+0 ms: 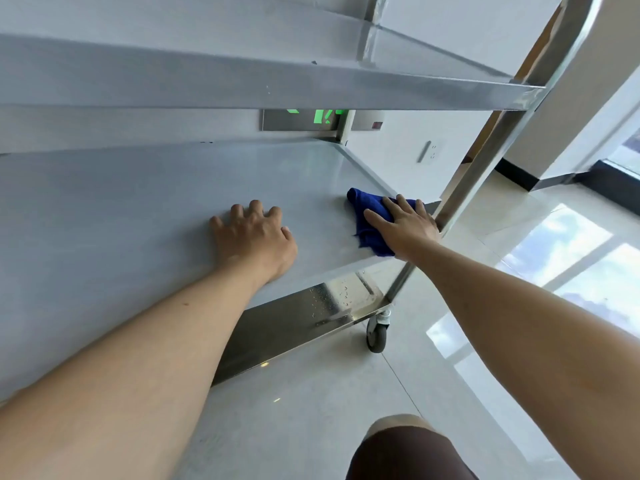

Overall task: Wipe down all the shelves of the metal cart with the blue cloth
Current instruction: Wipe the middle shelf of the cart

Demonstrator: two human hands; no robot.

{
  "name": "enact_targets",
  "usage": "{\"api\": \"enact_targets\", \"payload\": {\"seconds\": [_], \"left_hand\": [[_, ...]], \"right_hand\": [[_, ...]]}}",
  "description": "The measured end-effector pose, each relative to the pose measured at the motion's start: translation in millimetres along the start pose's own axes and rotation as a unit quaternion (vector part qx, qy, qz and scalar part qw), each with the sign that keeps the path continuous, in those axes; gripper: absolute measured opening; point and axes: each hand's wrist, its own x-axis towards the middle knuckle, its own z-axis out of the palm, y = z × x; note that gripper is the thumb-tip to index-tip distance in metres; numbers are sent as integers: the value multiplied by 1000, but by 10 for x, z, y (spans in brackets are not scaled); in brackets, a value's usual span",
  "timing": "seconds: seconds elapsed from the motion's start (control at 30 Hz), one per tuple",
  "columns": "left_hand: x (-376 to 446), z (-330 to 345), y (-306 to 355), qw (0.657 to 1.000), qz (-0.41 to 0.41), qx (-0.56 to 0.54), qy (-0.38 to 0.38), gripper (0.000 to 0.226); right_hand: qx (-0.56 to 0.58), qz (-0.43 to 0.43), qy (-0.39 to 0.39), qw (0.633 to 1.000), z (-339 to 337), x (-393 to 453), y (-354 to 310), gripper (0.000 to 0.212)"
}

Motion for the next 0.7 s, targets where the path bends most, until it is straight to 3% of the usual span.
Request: {"api": "enact_targets", "payload": {"seconds": [0.27,0.53,0.63,0.7], "left_hand": [[-12,-19,-10,1000,2,-7,-3,43],[-4,-60,-31,999,6,-7,-33,43],[14,-174,-134,997,13,-43,-65,44],[-35,-272,-284,995,28,-91,-41,36]], "right_hand": [[47,8,42,998,145,-328,-392,80],[159,42,145,976,341,-691,-752,66],[173,28,170,970,376,-833,-910,63],[177,14,179,968,379,-929,-1016,61]]}}
